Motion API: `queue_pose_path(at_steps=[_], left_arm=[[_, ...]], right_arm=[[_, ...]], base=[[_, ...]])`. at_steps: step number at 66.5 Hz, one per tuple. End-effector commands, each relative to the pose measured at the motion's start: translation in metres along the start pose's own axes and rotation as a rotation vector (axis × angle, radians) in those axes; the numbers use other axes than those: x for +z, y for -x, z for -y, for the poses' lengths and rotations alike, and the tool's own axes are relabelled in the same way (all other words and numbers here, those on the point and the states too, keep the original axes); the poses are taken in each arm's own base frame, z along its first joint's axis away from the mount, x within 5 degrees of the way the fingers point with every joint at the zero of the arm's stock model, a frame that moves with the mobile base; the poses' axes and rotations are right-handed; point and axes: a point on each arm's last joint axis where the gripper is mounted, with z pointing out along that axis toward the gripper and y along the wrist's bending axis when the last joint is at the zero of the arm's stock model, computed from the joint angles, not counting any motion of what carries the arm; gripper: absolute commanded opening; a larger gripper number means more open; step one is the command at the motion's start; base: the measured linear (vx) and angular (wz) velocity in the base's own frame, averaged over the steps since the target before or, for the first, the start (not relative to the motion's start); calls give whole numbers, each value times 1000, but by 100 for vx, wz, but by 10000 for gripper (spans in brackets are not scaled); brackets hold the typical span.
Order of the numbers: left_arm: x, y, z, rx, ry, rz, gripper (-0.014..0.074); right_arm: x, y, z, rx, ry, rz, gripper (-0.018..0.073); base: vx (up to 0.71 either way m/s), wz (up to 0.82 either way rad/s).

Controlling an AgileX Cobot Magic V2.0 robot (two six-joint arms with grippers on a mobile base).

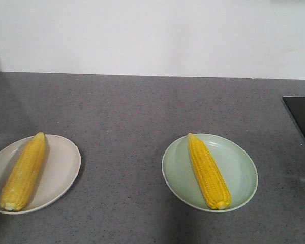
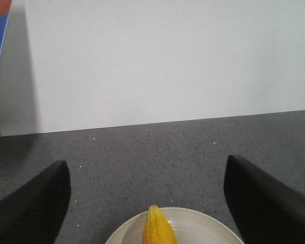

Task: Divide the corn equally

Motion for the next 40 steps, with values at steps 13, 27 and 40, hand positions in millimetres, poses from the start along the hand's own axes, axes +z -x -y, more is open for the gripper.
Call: queue_pose_path(at_steps=[13, 27, 40], left_arm=[[-2, 15, -1, -5, 9, 106, 338], [-2, 14, -1, -5, 7, 93, 8], [-2, 13, 0, -6, 6, 84, -8]], right_arm=[[-3, 13, 1, -12, -14, 94, 60], [-3, 13, 1, -7, -11, 94, -11], [-3, 13, 1, -7, -11, 94, -11]], base=[[0, 0], [0, 0], [0, 0]])
